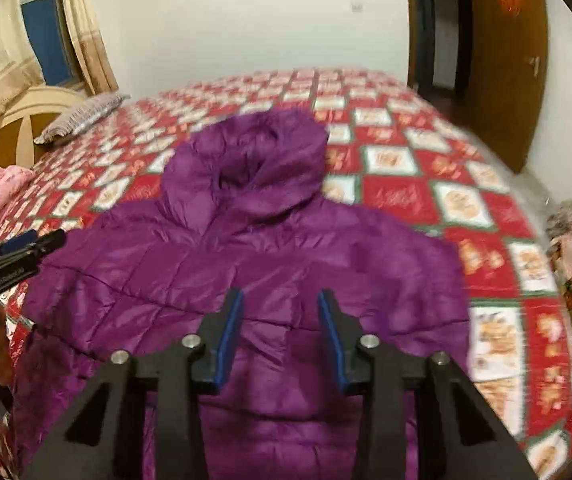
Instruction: Fold large clothes
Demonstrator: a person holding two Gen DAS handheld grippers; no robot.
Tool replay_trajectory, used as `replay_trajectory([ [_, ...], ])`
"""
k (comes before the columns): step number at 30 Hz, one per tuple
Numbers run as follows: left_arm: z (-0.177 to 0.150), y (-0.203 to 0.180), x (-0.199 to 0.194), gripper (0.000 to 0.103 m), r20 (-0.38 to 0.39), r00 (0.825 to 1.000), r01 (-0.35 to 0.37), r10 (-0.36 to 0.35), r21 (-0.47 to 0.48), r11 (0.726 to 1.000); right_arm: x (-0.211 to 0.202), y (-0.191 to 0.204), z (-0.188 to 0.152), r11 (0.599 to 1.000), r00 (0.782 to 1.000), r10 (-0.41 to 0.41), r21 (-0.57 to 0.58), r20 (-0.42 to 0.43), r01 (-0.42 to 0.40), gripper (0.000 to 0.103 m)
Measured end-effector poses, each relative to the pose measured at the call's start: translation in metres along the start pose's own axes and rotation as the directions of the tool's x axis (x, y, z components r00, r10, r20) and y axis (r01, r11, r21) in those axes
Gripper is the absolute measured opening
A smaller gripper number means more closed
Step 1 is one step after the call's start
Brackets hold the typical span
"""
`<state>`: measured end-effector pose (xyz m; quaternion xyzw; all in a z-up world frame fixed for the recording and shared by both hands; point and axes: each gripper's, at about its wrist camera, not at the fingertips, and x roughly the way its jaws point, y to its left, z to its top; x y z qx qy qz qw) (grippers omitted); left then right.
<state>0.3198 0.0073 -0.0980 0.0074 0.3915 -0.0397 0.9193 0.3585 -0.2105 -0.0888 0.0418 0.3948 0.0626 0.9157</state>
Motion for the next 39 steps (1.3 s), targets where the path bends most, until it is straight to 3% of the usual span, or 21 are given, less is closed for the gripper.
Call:
replay_trajectory([
  [5, -0.023, -0.01, 0.037, 0.076, -0.045, 0.996, -0.069, 0.072, 0.06, 0.996, 0.031, -0.01, -0.022, 1.0, 0.995, -0.021, -0.012, -0.093, 0.02, 0.04],
  [8, -0.022, -0.012, 0.037, 0.076, -0.053, 0.996, -0.064, 0.069, 0.09, 0.994, 0.031, -0.01, -0.022, 0.999, 0.994, -0.012, -0.037, -0.109, 0.008, 0.041],
  [9, -0.015, -0.013, 0.034, 0.076, -0.065, 0.997, -0.038, 0.044, 0.098, 0.994, 0.03, -0.01, -0.021, 0.999, 0.992, -0.009, -0.037, -0.124, 0.004, 0.046],
  [10, -0.007, -0.011, 0.03, 0.076, -0.061, 0.998, -0.006, 0.012, 0.094, 0.996, 0.026, -0.013, -0.014, 1.0, 0.99, 0.011, -0.02, -0.139, -0.014, 0.05],
  [12, 0.019, -0.006, 0.019, 0.076, -0.016, 0.999, 0.03, -0.029, 0.066, 0.997, 0.014, -0.021, 0.005, 0.998, 0.994, 0.061, 0.017, -0.093, -0.059, 0.081],
  [14, 0.053, -0.006, 0.02, 0.076, 0.007, 0.999, 0.046, -0.046, 0.054, 0.997, 0.008, -0.022, 0.027, 0.997, 0.997, 0.069, 0.039, -0.023, -0.068, 0.094],
  [16, 0.086, -0.009, 0.033, 0.077, 0.0, 0.997, 0.071, -0.071, 0.056, 0.996, 0.013, -0.03, 0.06, 0.993, 0.995, 0.096, 0.068, 0.014, -0.096, 0.094],
  [21, 0.149, -0.018, 0.092, 0.077, -0.032, 0.991, 0.133, -0.132, 0.03, 0.991, 0.069, -0.061, 0.127, 0.967, 0.988, 0.151, 0.212, -0.021, -0.143, 0.093],
  [23, 0.166, -0.023, 0.124, 0.077, -0.073, 0.979, 0.191, -0.191, -0.01, 0.982, 0.09, -0.072, 0.141, 0.949, 0.982, 0.186, 0.264, -0.02, -0.174, 0.093],
  [26, 0.182, -0.036, 0.168, 0.077, -0.144, 0.954, 0.258, -0.262, -0.047, 0.965, 0.127, -0.081, 0.155, 0.935, 0.978, 0.206, 0.304, -0.042, -0.183, 0.088],
  [31, 0.195, -0.059, 0.22, 0.077, -0.212, 0.93, 0.288, -0.3, -0.09, 0.954, 0.178, -0.079, 0.17, 0.939, 0.965, 0.232, 0.288, -0.119, -0.19, 0.078],
  [32, 0.195, -0.06, 0.224, 0.077, -0.214, 0.924, 0.303, -0.318, -0.101, 0.948, 0.186, -0.078, 0.173, 0.941, 0.964, 0.232, 0.278, -0.127, -0.19, 0.07],
  [34, 0.19, -0.065, 0.228, 0.073, -0.176, 0.918, 0.34, -0.355, -0.113, 0.934, 0.194, -0.075, 0.173, 0.942, 0.96, 0.247, 0.264, -0.13, -0.206, 0.035],
  [35, 0.187, -0.066, 0.227, 0.054, -0.155, 0.913, 0.364, -0.378, -0.111, 0.925, 0.197, -0.072, 0.171, 0.943, 0.959, 0.253, 0.255, -0.132, -0.214, 0.012],
  [36, 0.184, -0.069, 0.227, 0.039, -0.153, 0.899, 0.399, -0.411, -0.105, 0.911, 0.198, -0.068, 0.169, 0.948, 0.96, 0.245, 0.239, -0.136, -0.208, 0.012],
  [37, 0.181, -0.072, 0.226, 0.016, -0.176, 0.883, 0.423, -0.434, -0.1, 0.901, 0.195, -0.066, 0.168, 0.952, 0.964, 0.237, 0.225, -0.124, -0.206, 0.012],
  [39, 0.177, -0.074, 0.215, 0.013, -0.165, 0.882, 0.433, -0.441, -0.085, 0.897, 0.173, -0.056, 0.167, 0.962, 0.97, 0.235, 0.159, -0.056, -0.224, 0.011],
])
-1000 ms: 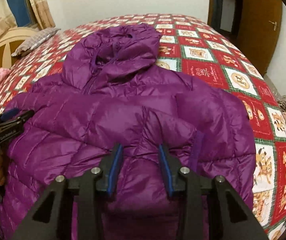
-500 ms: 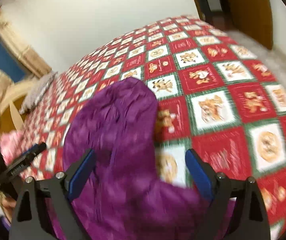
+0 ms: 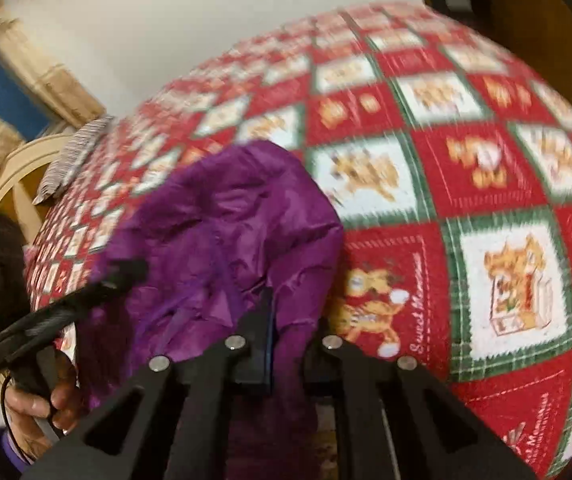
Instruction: Fold large clothes
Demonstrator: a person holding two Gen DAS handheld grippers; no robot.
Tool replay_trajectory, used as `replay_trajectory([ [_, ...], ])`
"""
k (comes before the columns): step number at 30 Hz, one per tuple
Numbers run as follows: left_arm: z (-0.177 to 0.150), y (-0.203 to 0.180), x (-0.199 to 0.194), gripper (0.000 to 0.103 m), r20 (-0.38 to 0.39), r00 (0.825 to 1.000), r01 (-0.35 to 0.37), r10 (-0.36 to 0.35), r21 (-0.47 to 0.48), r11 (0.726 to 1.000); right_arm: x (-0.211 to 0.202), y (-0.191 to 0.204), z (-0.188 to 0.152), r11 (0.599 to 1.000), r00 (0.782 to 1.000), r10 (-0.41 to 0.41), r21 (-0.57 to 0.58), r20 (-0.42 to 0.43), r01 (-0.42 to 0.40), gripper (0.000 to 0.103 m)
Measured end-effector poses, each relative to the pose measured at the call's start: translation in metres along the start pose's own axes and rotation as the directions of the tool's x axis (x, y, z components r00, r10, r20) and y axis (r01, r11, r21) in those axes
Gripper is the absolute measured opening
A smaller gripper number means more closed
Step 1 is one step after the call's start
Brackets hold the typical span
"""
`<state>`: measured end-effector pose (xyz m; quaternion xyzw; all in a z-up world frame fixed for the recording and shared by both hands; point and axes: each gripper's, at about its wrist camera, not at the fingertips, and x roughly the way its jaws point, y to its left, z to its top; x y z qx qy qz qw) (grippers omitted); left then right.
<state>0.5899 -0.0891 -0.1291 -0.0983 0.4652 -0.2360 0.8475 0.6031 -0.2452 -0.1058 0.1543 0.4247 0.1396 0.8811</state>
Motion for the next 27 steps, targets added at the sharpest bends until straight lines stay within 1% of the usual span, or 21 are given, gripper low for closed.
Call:
replay_trajectory([
  [1, -0.003, -0.005, -0.008, 0.012, 0.025, 1.0, -0.002, 0.001, 0.019, 1.0, -0.007, 0.004, 0.0, 1.0, 1.0, 0.011, -0.015, 0.021, -0.011, 0.011],
  [3, -0.009, -0.015, -0.034, 0.01, 0.086, 0.996, 0.01, -0.016, 0.06, 0.998, -0.035, 0.017, -0.004, 0.997, 0.995, 0.064, -0.055, 0.075, -0.06, 0.01],
  [5, -0.015, -0.026, -0.059, 0.01, 0.135, 0.99, 0.021, -0.033, 0.09, 0.996, -0.056, 0.032, -0.009, 0.991, 0.991, 0.089, -0.111, 0.1, -0.077, 0.01],
  [7, -0.026, -0.039, -0.088, 0.01, 0.183, 0.982, 0.018, -0.044, 0.142, 0.99, -0.082, 0.054, -0.019, 0.979, 0.987, 0.113, -0.183, 0.114, -0.091, 0.01],
  [8, -0.035, -0.047, -0.109, 0.01, 0.218, 0.975, 0.009, -0.048, 0.179, 0.984, -0.091, 0.063, -0.023, 0.973, 0.985, 0.126, -0.208, 0.115, -0.1, 0.01],
  [10, -0.053, -0.056, -0.135, 0.01, 0.278, 0.96, -0.022, -0.044, 0.227, 0.974, -0.118, 0.082, -0.043, 0.956, 0.982, 0.145, -0.272, 0.123, -0.107, 0.01],
  [11, -0.067, -0.062, -0.151, 0.01, 0.309, 0.951, -0.054, -0.028, 0.255, 0.965, -0.125, 0.09, -0.05, 0.95, 0.981, 0.147, -0.294, 0.125, -0.105, 0.01],
  [12, -0.078, -0.065, -0.159, 0.01, 0.32, 0.947, -0.074, -0.018, 0.272, 0.959, -0.137, 0.097, -0.064, 0.943, 0.981, 0.15, -0.317, 0.126, -0.103, 0.01],
  [13, -0.088, -0.065, -0.166, 0.01, 0.329, 0.944, -0.085, -0.014, 0.284, 0.955, -0.143, 0.102, -0.076, 0.938, 0.981, 0.151, -0.332, 0.122, -0.104, 0.01],
  [14, -0.101, -0.063, -0.175, 0.01, 0.33, 0.944, -0.077, -0.024, 0.29, 0.954, -0.148, 0.104, -0.087, 0.935, 0.982, 0.149, -0.339, 0.116, -0.102, 0.01],
  [15, -0.114, -0.06, -0.182, 0.01, 0.325, 0.945, -0.057, -0.042, 0.29, 0.955, -0.153, 0.106, -0.103, 0.932, 0.984, 0.142, -0.348, 0.103, -0.098, 0.01],
  [16, -0.125, -0.057, -0.187, 0.01, 0.319, 0.947, -0.05, -0.046, 0.285, 0.957, -0.152, 0.104, -0.111, 0.93, 0.987, 0.135, -0.354, 0.091, -0.094, 0.01],
  [17, -0.137, -0.054, -0.191, 0.01, 0.311, 0.949, -0.048, -0.044, 0.283, 0.958, -0.153, 0.104, -0.126, 0.928, 0.99, 0.118, -0.363, 0.081, -0.081, 0.01],
  [20, -0.172, -0.041, -0.193, 0.01, 0.278, 0.96, -0.058, -0.023, 0.279, 0.958, -0.145, 0.095, -0.16, 0.929, 0.998, 0.048, -0.37, 0.04, -0.03, 0.011],
  [21, -0.182, -0.034, -0.191, 0.01, 0.253, 0.967, -0.055, -0.016, 0.269, 0.962, -0.141, 0.09, -0.174, 0.933, 0.999, 0.024, -0.36, 0.021, -0.014, 0.011],
  [23, -0.195, -0.023, -0.185, 0.01, 0.209, 0.978, -0.067, 0.014, 0.248, 0.966, -0.138, 0.084, -0.191, 0.936, 1.0, -0.019, -0.351, 0.007, 0.02, 0.012],
  [24, -0.202, -0.018, -0.185, 0.01, 0.194, 0.981, -0.074, 0.028, 0.233, 0.97, -0.137, 0.08, -0.195, 0.939, 0.999, -0.036, -0.343, 0.002, 0.034, 0.02],
  [25, -0.204, -0.012, -0.187, 0.01, 0.183, 0.983, -0.067, 0.027, 0.216, 0.974, -0.138, 0.077, -0.198, 0.946, 0.999, -0.053, -0.322, -0.011, 0.047, 0.029],
  [26, -0.206, -0.01, -0.189, 0.01, 0.173, 0.985, -0.056, 0.021, 0.205, 0.977, -0.14, 0.073, -0.198, 0.956, 0.998, -0.055, -0.29, -0.021, 0.046, 0.053],
  [27, -0.207, -0.007, -0.191, 0.01, 0.163, 0.986, -0.054, 0.021, 0.201, 0.978, -0.147, 0.068, -0.195, 0.969, 1.0, -0.023, -0.245, -0.012, 0.019, 0.076],
])
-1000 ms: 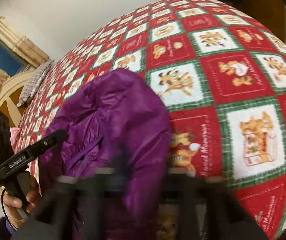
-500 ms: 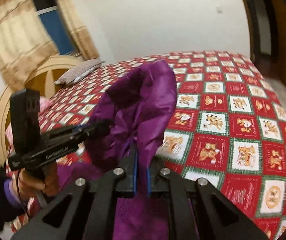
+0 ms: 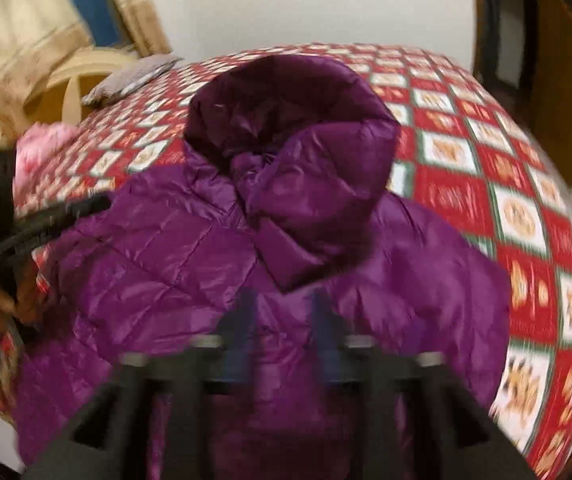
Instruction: Fold large clothes
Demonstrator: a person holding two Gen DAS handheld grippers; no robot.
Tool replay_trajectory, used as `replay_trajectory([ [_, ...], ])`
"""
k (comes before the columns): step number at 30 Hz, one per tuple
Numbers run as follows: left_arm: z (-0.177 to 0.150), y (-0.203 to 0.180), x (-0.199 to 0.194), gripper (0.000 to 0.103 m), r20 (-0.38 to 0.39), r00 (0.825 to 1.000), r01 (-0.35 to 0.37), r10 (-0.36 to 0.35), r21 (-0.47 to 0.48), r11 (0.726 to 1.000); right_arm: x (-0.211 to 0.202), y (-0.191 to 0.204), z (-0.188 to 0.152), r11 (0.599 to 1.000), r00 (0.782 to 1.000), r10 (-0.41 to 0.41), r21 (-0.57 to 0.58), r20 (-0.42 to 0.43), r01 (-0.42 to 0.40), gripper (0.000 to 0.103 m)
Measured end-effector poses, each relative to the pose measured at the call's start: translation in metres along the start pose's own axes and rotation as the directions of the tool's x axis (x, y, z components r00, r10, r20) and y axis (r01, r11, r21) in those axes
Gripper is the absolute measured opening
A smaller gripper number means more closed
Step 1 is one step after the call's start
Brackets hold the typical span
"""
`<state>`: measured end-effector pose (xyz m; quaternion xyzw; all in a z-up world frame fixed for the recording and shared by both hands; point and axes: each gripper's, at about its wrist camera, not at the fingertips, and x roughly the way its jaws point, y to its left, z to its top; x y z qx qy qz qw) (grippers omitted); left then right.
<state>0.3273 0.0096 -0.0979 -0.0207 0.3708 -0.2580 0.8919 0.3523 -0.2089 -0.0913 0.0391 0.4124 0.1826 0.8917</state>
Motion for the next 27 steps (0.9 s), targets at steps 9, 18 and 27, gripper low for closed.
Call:
replay_trajectory([
  [9, -0.002, 0.006, -0.007, 0.011, -0.021, 0.994, -0.111, 0.11, -0.035, 0.993, -0.023, -0.067, 0.064, 0.942, 0.975, 0.033, 0.32, 0.222, -0.105, 0.094],
  [18, -0.003, 0.035, -0.036, 0.014, 0.014, 0.998, -0.061, 0.065, -0.2, 0.978, 0.036, -0.02, 0.106, 0.954, 0.972, 0.186, 0.212, 0.143, -0.214, 0.012],
  [27, 0.006, 0.049, -0.093, 0.074, 0.149, 0.986, -0.026, 0.076, -0.308, 0.951, 0.012, 0.119, 0.016, 0.895, 0.971, 0.226, -0.376, -0.079, -0.239, 0.014],
])
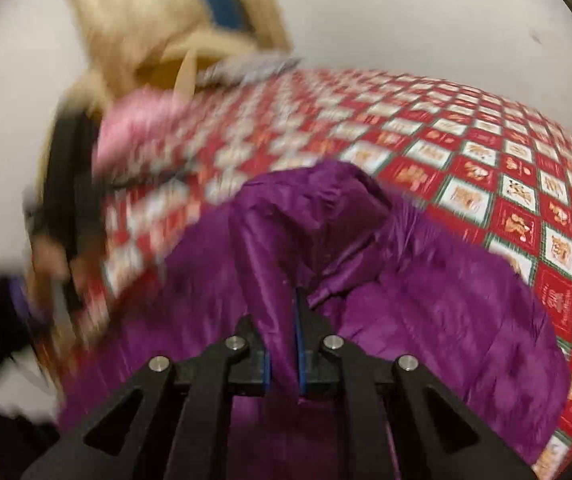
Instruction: Fold large clothes
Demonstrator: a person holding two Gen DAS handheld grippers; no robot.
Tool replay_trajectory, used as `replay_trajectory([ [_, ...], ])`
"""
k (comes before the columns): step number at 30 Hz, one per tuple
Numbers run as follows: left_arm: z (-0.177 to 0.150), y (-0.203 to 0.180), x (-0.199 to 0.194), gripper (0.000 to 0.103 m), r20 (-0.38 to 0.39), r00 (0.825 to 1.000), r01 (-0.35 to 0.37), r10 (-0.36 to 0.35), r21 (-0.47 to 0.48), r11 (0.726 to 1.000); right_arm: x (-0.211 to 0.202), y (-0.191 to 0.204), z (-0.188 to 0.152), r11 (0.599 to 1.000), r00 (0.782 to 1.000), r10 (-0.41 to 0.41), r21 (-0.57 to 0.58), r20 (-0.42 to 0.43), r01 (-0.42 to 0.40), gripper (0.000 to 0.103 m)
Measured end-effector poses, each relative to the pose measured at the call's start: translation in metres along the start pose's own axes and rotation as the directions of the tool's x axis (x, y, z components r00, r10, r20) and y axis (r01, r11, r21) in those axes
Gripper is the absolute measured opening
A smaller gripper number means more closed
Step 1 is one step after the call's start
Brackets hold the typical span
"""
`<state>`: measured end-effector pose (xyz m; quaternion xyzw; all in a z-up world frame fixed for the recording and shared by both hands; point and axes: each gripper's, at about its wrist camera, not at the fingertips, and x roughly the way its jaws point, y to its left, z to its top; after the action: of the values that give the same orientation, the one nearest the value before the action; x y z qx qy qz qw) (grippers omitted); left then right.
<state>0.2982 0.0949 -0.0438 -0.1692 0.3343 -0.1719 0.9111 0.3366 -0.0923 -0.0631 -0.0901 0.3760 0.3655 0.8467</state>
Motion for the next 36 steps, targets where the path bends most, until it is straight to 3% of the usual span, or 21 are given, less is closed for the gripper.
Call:
replay_trajectory([
  [2, 0.001, -0.011, -0.003, 0.074, 0.009, 1.0, -0.017, 0.017, 0.042, 0.999, 0.011, 0.01, -0.022, 0.998, 0.997, -0.041, -0.045, -0.065, 0.038, 0.018],
  [4, 0.0, -0.026, 0.0, 0.074, 0.004, 0.999, -0.045, 0.045, 0.098, 0.994, 0.021, 0.008, -0.043, 0.997, 0.988, -0.078, -0.023, -0.136, 0.076, 0.056],
  [5, 0.0, -0.035, 0.004, 0.074, -0.005, 0.998, -0.054, 0.055, 0.124, 0.991, 0.023, 0.005, -0.05, 0.996, 0.984, -0.082, 0.006, -0.156, 0.084, 0.085],
  [6, -0.003, -0.041, 0.006, 0.074, -0.015, 0.998, -0.057, 0.06, 0.147, 0.988, 0.019, 0.002, -0.057, 0.996, 0.987, -0.074, 0.039, -0.143, 0.08, 0.087],
  [11, -0.019, -0.072, 0.025, 0.074, -0.047, 0.996, -0.068, 0.08, 0.227, 0.971, -0.046, -0.012, -0.057, 0.979, 0.994, -0.084, 0.191, 0.069, 0.069, 0.085],
  [13, -0.028, -0.087, 0.036, 0.074, -0.059, 0.995, -0.058, 0.074, 0.249, 0.967, -0.073, -0.026, -0.054, 0.954, 0.971, -0.154, 0.285, 0.182, 0.098, 0.069],
  [15, -0.039, -0.102, 0.047, 0.074, -0.044, 0.994, -0.08, 0.096, 0.285, 0.955, -0.074, -0.046, -0.046, 0.915, 0.956, -0.232, 0.374, 0.18, 0.152, 0.037],
  [18, -0.061, -0.121, 0.067, 0.074, -0.011, 0.986, -0.15, 0.166, 0.372, 0.916, -0.047, -0.064, -0.041, 0.885, 0.963, -0.234, 0.44, 0.138, 0.152, 0.027],
  [21, -0.081, -0.123, 0.093, 0.074, -0.035, 0.966, -0.218, 0.255, 0.415, 0.883, -0.013, -0.061, -0.043, 0.889, 0.967, -0.243, 0.417, 0.08, 0.189, 0.026],
  [25, -0.105, -0.106, 0.121, 0.074, -0.098, 0.943, -0.255, 0.319, 0.406, 0.878, 0.02, -0.064, -0.061, 0.877, 0.966, -0.259, 0.413, -0.028, 0.247, 0.025],
  [34, -0.11, -0.109, 0.127, 0.077, -0.1, 0.932, -0.279, 0.348, 0.416, 0.866, 0.025, -0.068, -0.071, 0.864, 0.954, -0.298, 0.421, -0.016, 0.277, 0.024],
  [36, -0.109, -0.109, 0.118, 0.077, -0.125, 0.935, -0.257, 0.332, 0.408, 0.876, 0.02, -0.062, -0.066, 0.853, 0.946, -0.319, 0.421, -0.05, 0.309, 0.035],
])
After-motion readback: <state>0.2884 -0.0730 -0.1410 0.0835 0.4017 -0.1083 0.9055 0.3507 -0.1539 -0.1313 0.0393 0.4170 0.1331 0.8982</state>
